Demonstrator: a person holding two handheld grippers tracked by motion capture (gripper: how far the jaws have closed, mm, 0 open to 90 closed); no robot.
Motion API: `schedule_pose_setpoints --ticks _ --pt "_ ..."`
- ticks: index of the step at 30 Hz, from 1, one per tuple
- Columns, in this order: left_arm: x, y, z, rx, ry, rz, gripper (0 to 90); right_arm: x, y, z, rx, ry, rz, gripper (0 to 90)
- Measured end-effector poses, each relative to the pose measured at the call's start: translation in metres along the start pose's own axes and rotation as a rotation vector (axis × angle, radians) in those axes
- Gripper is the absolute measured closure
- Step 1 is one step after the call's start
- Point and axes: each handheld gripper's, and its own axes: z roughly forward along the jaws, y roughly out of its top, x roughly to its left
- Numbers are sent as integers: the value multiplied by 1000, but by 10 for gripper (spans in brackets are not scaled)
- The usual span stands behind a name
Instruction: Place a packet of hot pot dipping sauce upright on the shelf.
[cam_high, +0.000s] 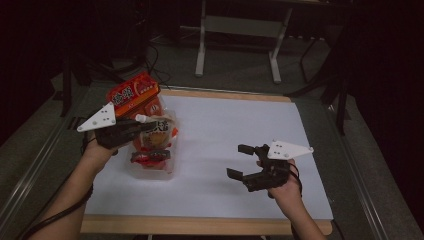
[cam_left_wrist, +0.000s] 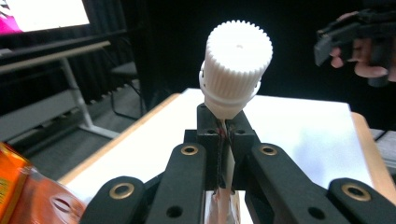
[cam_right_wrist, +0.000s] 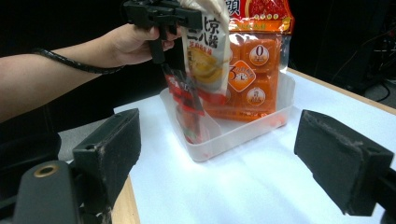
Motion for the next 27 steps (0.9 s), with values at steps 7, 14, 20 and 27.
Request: schedule_pose_setpoints --ticks 7,14,20,27 --pt "-4 -10 2 29 -54 -8 876 -2 -2 0 -2 5 18 146" --pt "-6 -19 5 48 -67 -24 876 -4 -2 -1 -11 6 32 147" --pt "-4 -24 7 48 -47 -35 875 -6 -3 -1 -9 7 40 148" --pt "-4 -22 10 53 -48 -13 874 -6 -4 0 -6 13 45 148"
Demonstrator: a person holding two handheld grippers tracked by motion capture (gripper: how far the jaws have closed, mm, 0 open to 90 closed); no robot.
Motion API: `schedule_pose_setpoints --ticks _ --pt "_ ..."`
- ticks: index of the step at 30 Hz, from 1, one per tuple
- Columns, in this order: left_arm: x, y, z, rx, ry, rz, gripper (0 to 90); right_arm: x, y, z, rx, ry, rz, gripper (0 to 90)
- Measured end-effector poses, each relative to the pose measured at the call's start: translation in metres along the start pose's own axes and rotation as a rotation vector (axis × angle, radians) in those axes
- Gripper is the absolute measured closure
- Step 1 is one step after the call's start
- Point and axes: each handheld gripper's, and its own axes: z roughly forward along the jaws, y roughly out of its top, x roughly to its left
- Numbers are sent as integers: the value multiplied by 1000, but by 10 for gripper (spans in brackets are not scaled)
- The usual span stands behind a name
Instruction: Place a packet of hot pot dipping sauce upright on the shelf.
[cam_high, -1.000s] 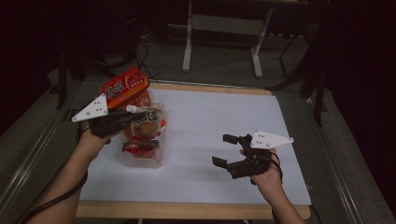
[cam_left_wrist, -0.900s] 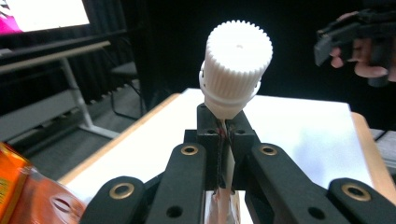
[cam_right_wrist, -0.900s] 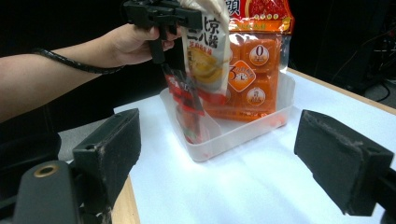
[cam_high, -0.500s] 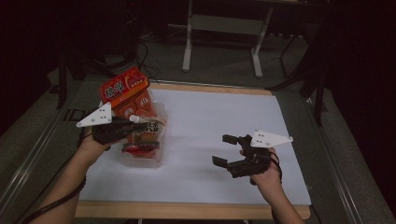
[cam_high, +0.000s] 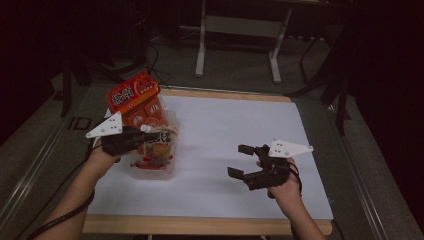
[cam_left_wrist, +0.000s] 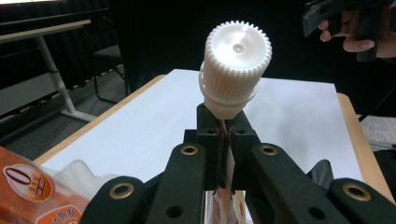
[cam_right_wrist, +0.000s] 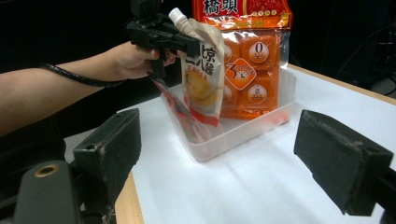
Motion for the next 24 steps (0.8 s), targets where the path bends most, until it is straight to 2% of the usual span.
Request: schedule_pose_setpoints --ticks 1,4,8,12,15,18,20,22,24 --pt "0 1 1 2 -12 -4 874 0 0 0 0 -2 0 148" --pt "1 3 4 20 -12 6 874 -1 -1 0 0 0 2 148" --pt "1 6 7 32 -1 46 874 -2 -2 -1 2 -2 6 148" --pt "3 5 10 51 -11 45 873 -2 -2 -1 3 -1 8 149" --pt "3 3 11 39 4 82 873 -3 -3 -1 4 2 11 149" --pt "4 1 10 27 3 56 872 -3 -4 0 10 2 15 150" --pt "7 -2 8 15 6 -9 870 -3 -4 0 12 3 16 149" --pt "8 -5 6 6 21 -33 867 -3 -4 0 12 4 16 150" --pt "9 -7 4 1 33 -23 867 -3 -4 0 10 5 18 150"
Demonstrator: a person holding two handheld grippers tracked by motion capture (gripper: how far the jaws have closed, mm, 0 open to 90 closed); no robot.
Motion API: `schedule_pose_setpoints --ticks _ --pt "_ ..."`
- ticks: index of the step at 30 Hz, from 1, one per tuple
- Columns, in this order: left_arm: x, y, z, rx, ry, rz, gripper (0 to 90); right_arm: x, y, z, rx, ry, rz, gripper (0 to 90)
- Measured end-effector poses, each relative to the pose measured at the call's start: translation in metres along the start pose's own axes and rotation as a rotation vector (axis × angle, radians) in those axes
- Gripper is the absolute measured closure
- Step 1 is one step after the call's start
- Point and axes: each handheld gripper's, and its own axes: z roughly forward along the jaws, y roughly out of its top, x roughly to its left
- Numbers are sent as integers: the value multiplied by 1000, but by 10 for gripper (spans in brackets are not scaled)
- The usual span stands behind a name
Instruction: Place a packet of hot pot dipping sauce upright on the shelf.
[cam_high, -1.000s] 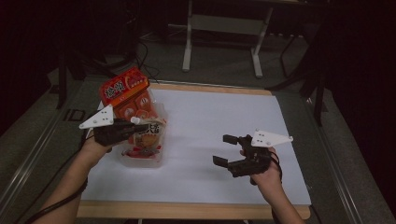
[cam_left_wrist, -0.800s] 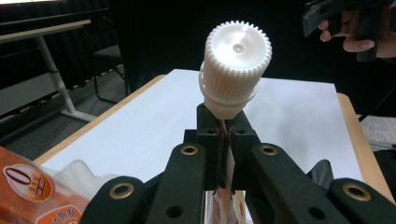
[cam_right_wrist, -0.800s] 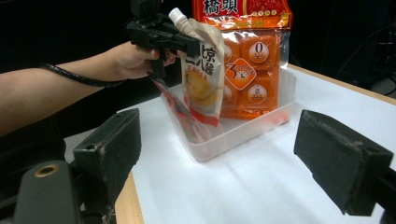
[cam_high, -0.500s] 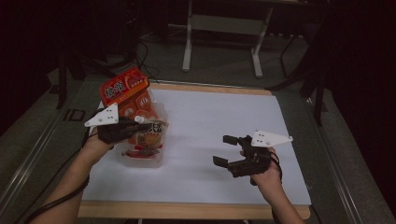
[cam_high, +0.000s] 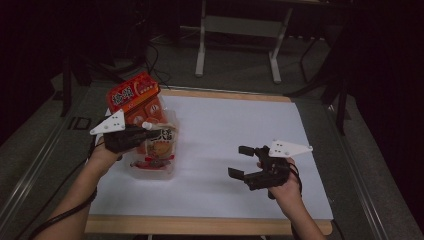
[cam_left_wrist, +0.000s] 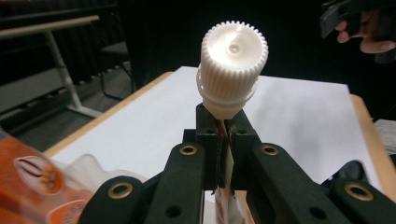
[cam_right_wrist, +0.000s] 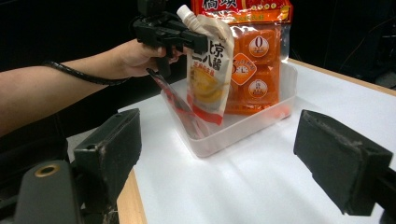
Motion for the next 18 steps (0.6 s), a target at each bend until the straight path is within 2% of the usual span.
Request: schedule_pose_setpoints --ticks 1,2,12,14,16,18 --pt "0 0 0 -2 1 1 867 0 0 0 1 -1 -1 150" --pt "0 0 -1 -2 9 28 868 0 0 1 2 -1 -2 150" --pt "2 9 9 39 -20 81 869 0 -3 3 12 6 6 150" --pt "2 9 8 30 -7 112 869 -1 -3 3 11 8 11 150" --pt "2 10 8 21 -5 117 870 -1 -3 3 11 8 11 150" --pt "3 11 7 14 -24 117 870 -1 -3 3 10 10 12 150"
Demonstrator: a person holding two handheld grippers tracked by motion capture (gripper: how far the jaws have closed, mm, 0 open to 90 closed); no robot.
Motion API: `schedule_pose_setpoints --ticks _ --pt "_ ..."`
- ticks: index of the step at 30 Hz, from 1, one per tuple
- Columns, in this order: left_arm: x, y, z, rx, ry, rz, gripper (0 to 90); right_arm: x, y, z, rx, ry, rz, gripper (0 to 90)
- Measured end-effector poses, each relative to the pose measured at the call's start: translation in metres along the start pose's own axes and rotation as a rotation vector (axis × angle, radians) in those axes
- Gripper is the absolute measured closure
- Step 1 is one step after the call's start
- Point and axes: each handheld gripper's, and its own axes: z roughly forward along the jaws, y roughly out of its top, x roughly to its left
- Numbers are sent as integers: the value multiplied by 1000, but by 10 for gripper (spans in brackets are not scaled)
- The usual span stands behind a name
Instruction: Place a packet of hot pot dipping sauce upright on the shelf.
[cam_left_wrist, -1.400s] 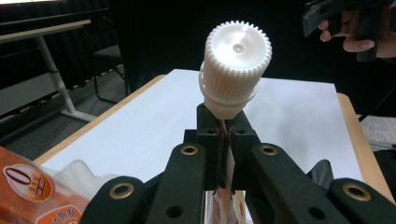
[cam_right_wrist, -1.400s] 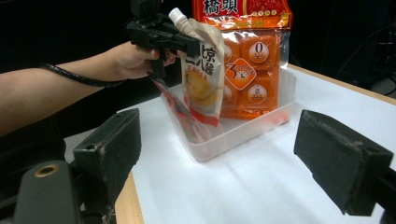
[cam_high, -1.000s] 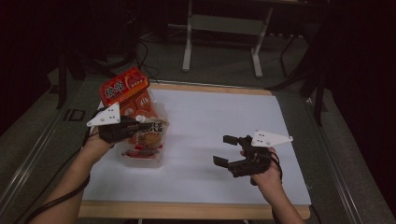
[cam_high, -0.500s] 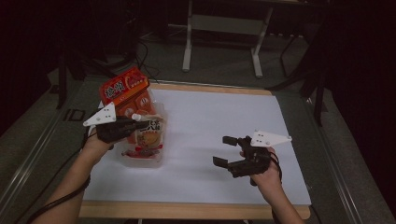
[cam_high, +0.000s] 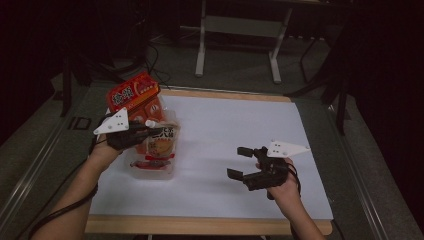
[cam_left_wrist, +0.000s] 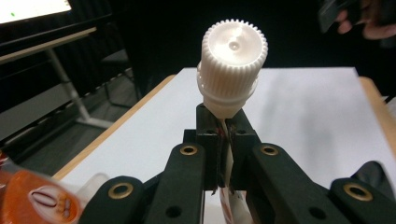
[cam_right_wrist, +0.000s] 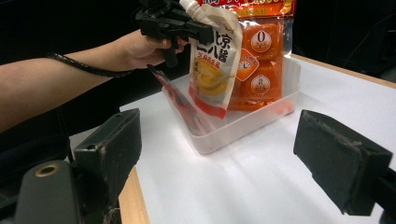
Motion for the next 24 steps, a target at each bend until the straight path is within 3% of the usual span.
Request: schedule_pose_setpoints --ticks 2,4,11,13,21,24 --pt "-1 -1 1 13 -5 -3 869 0 0 0 1 -1 -1 151" --pt "-2 -3 1 13 -6 23 870 0 0 0 1 1 1 151" --pt "-1 -10 -2 -14 8 -5 869 0 -1 1 6 8 4 151" --pt "-1 -9 -1 -14 4 14 869 0 -1 1 5 10 8 151" --pt "2 -6 2 0 -14 26 870 -1 -2 1 8 13 15 152" --pt "5 -4 2 2 -35 78 870 -1 -2 1 7 16 19 152"
